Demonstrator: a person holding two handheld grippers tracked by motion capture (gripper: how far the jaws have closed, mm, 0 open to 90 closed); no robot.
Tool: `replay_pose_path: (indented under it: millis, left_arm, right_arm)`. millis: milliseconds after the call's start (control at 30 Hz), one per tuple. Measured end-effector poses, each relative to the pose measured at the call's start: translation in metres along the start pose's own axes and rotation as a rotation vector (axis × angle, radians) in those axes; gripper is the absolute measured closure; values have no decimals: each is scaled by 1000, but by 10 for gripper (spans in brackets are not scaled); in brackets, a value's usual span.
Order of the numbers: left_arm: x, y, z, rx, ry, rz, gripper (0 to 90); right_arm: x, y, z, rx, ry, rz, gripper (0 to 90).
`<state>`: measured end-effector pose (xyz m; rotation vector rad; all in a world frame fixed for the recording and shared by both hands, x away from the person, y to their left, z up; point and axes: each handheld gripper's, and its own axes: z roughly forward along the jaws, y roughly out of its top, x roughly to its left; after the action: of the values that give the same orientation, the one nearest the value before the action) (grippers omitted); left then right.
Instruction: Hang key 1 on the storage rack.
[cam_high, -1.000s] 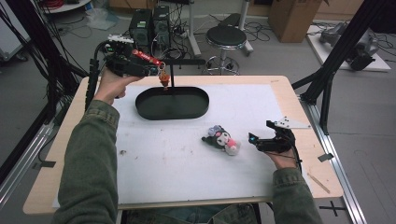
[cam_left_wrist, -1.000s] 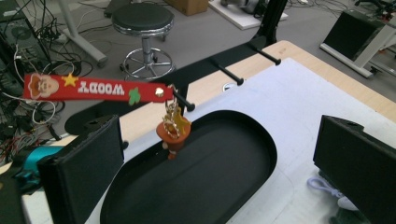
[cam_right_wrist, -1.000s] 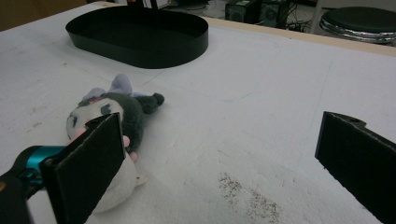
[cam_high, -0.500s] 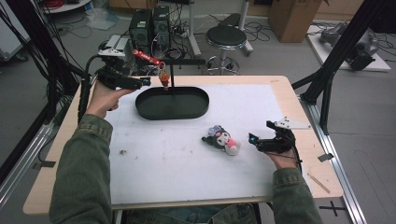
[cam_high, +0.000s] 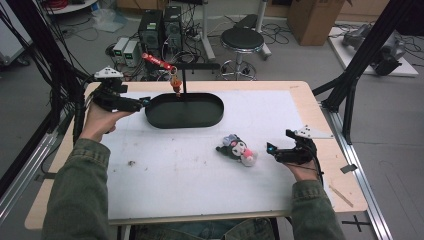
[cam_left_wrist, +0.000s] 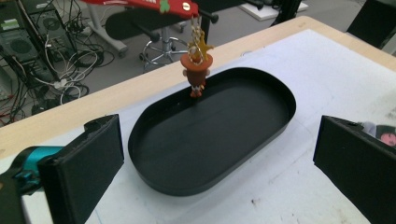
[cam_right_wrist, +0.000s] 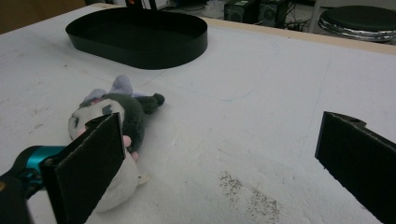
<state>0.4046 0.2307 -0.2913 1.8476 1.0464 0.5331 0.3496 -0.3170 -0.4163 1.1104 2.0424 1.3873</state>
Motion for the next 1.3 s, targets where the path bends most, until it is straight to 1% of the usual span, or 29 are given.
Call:
replay_pose_path:
  millis: [33, 67, 133, 200, 367, 433, 500, 600, 733, 867, 933, 1000, 1033, 1100, 1200, 1300]
  left_arm:
    - [-1, -3, -1, 7, -10, 0, 21]
    - [-2, -6, -1, 25, -17, 10, 21]
    - [-4, -14, -1, 46, -11, 26, 21]
    - [-6, -22, -2, 58, -14, 27, 21]
    - [-7, -39, -3, 72, -12, 21, 21]
    - [-7, -43, -5, 72, -1, 20, 22]
    - [-7, -47, -8, 64, 3, 7, 21]
    - [-5, -54, -13, 58, 7, 3, 21]
    - [-1, -65, -23, 61, 15, -23, 21]
    - [2, -76, -33, 75, 20, -34, 21]
    - [3, -83, -37, 72, 15, -46, 21]
    - [4, -91, -40, 64, 4, -71, 21]
    - [4, -95, -42, 59, 3, -85, 21]
    - [5, -103, -44, 59, 9, -96, 22]
    - [3, -115, -48, 61, 10, -106, 21]
    - [0, -127, -53, 61, 11, -103, 21]
  right_arm:
    - [0, 0, 0, 0, -2, -2, 4]
    - [0, 0, 0, -1, 1, -5, 4]
    - [0, 0, 0, 1, -1, -6, 4]
    - [0, 0, 0, 1, -2, -7, 4]
    - [1, -1, 0, 4, -3, -5, 4]
    - [1, -1, 0, 8, -1, -5, 4]
    - [1, -1, 1, 8, -3, -5, 4]
    - [1, -1, 1, 9, -6, -2, 4]
    - [0, -2, 0, 14, -8, -5, 4]
    - [-1, -2, 0, 11, -6, 2, 4]
    - [-1, -2, 0, 15, -9, 4, 4]
    - [0, -2, 1, 13, -8, 2, 4]
    - [0, -2, 1, 16, -7, 6, 4]
    - [0, -3, 1, 18, -9, -3, 4]
    - [1, -3, 2, 23, -9, -3, 4]
    - [1, -3, 2, 24, -9, -3, 4]
